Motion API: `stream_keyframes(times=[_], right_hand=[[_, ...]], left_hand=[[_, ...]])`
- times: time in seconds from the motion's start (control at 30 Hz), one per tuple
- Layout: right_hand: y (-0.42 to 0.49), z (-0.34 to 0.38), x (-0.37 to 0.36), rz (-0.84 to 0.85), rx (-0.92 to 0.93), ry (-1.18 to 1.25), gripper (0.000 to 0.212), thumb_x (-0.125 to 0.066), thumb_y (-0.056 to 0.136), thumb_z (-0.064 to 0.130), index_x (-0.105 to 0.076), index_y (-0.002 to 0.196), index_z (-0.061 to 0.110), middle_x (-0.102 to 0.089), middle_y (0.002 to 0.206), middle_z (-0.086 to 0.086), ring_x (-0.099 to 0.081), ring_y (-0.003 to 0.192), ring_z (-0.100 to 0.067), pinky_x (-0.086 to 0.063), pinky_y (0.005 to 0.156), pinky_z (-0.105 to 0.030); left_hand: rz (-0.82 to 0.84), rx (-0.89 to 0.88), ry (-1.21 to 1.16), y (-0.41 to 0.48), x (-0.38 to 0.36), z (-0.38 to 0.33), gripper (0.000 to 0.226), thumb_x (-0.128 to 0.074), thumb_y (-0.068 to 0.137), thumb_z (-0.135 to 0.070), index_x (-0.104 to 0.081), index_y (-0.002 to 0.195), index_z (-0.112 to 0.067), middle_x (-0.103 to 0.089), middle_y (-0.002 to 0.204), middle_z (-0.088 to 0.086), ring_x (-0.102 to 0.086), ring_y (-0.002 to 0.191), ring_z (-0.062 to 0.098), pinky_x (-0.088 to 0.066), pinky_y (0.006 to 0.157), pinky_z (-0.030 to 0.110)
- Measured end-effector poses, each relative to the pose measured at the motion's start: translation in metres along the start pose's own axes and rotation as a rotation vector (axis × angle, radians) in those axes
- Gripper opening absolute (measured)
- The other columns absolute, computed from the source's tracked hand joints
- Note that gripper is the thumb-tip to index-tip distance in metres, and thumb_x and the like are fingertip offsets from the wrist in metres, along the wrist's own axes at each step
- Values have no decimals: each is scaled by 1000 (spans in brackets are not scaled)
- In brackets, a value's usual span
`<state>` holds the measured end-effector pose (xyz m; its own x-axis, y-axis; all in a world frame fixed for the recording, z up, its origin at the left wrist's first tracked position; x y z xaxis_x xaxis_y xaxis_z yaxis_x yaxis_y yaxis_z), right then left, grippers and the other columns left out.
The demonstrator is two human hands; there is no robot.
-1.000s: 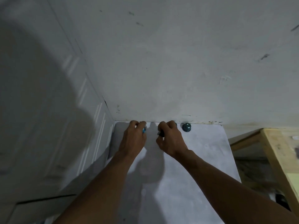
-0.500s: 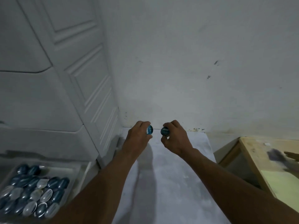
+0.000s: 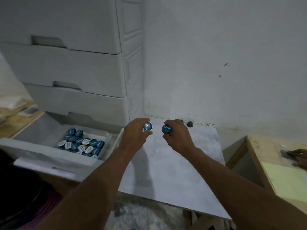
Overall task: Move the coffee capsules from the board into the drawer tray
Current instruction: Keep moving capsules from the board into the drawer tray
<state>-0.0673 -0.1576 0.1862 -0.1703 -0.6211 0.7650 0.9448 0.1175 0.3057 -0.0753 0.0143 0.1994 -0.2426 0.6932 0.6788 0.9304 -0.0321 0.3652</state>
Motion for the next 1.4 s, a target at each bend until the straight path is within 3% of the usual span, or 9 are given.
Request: stream_keyframes(times=[0.13, 0.37, 0.53, 0.7, 0.77, 0.87, 1.13, 1.27, 1.4], right_hand=[[-11, 41, -17, 5, 39, -1, 43, -74, 78, 20, -59, 118, 16, -57, 113, -7, -55, 102, -20, -37, 83, -19], [-11, 132, -73, -9, 134, 33, 40, -74, 77, 16, -61, 114, 9, -64, 104, -11, -59, 94, -25, -45, 82, -30], [-6, 198, -132, -2, 122, 8, 34, -72, 75, 8, -64, 108, 7, -61, 103, -13, -57, 95, -26, -36, 80, -19], [-5, 248, -183, 16, 78, -4, 40, -70, 77, 3, -62, 116, 5, -54, 112, -12, -52, 101, -22, -32, 85, -16], [-4, 260, -199, 27, 59, -2, 39, -69, 77, 3, -63, 116, 6, -54, 111, -11, -52, 99, -22, -39, 85, -22], [3, 269, -218, 31, 46, -23, 37, -68, 77, 3, -65, 113, 8, -57, 107, -11, -54, 96, -24, -47, 84, -33], [46, 258, -257, 87, 11, -39, 42, -66, 78, 1, -62, 120, 8, -59, 114, -11, -53, 105, -27, -36, 90, -25], [68, 242, -284, 143, -41, -41, 44, -65, 81, 4, -59, 125, 11, -55, 117, -9, -50, 111, -23, -28, 81, -15], [85, 225, -310, 219, -98, -13, 47, -65, 81, 4, -57, 127, 11, -55, 118, -11, -50, 113, -26, -37, 92, -25]], left_hand=[[-28, 4, 63, -25, 36, 13, 41, -74, 78, -14, -63, 117, -9, -63, 110, 10, -58, 100, 22, -30, 83, 11], [-49, -32, 130, -48, 113, 74, 41, -72, 78, -8, -60, 117, -5, -62, 110, 14, -58, 100, 28, -40, 88, 29], [-2, -31, 175, -53, 176, 138, 35, -71, 78, -9, -61, 112, -9, -61, 106, 10, -55, 97, 22, -27, 76, 12], [17, -31, 233, -50, 225, 190, 36, -70, 78, -12, -61, 112, -14, -56, 105, 6, -55, 91, 19, -32, 75, 18], [39, -37, 240, -50, 234, 207, 34, -69, 79, -13, -61, 112, -15, -57, 104, 5, -55, 89, 17, -33, 75, 19], [67, -32, 245, -46, 239, 231, 37, -70, 78, -15, -60, 114, -13, -60, 105, 6, -56, 93, 19, -34, 79, 20], [149, 48, 191, -9, 227, 280, 52, -70, 78, -11, -53, 128, -13, -49, 117, 8, -53, 100, 19, -36, 86, 18], [243, 43, 224, 15, 213, 299, 49, -71, 78, -13, -55, 124, -12, -50, 116, 7, -52, 102, 19, -38, 86, 21], [326, 59, 244, 34, 194, 319, 49, -72, 78, -16, -56, 124, -13, -52, 119, 9, -53, 104, 22, -42, 89, 26]])
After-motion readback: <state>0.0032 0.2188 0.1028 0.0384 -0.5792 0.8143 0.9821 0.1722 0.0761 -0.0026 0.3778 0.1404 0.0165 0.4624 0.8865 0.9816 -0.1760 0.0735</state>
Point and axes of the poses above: each hand's wrist, its own y-axis towards the middle knuckle, its own x-axis out of the back of the hand, z = x × y, the point moved 3 cm from there along y, towards the middle knuckle
